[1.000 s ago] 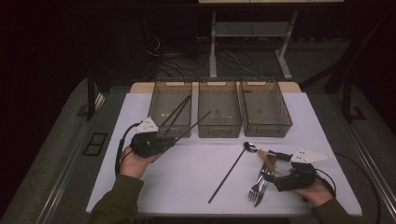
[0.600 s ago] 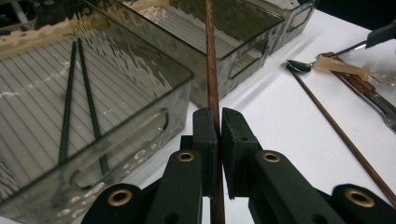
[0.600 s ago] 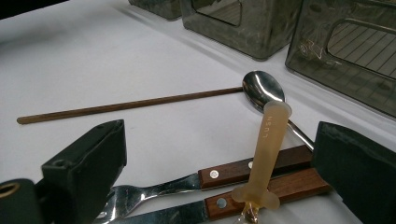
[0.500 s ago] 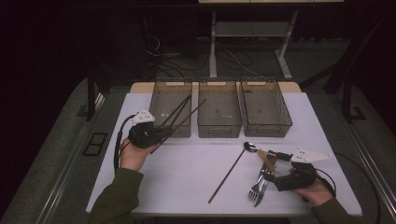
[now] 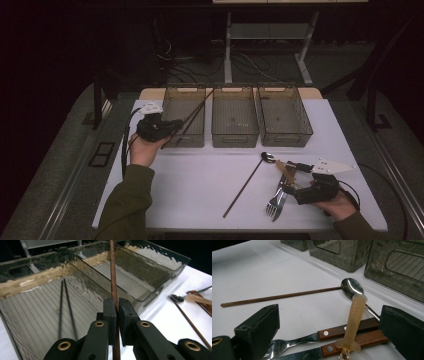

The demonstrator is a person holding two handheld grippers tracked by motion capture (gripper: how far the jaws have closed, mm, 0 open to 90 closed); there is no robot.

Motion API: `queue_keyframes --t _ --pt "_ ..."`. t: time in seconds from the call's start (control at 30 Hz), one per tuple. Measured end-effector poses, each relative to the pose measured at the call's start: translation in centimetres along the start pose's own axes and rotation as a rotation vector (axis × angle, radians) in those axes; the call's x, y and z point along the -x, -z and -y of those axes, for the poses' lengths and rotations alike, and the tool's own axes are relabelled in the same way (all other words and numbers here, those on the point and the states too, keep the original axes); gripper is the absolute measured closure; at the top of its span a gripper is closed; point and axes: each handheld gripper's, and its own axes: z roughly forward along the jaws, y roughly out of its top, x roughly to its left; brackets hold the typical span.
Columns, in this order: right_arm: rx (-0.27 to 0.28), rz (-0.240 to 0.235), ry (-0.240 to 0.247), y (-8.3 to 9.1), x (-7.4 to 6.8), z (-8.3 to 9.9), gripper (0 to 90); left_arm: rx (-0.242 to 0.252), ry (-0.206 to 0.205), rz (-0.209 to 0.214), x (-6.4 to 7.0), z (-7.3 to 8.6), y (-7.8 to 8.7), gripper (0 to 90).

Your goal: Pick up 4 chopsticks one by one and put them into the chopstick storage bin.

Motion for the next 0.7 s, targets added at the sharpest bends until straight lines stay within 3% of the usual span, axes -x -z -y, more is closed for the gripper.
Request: queue_keyframes --t 0.37,0.6,0.7 --pt "-0.001 0.000 -0.006 0.0 0.0 0.0 3.6 0.031 0.031 -0.068 -2.1 -1.2 -1.6 84.5" --pt "-0.001 -0.002 -0.007 0.0 0.0 0.0 3.6 0.042 0.027 -0.111 -3.5 -1.6 -2.5 84.5" --pt "-0.002 -0.002 -0.009 0.0 0.0 0.0 3.6 0.052 0.055 -0.126 -4.3 -1.3 -2.8 84.4"
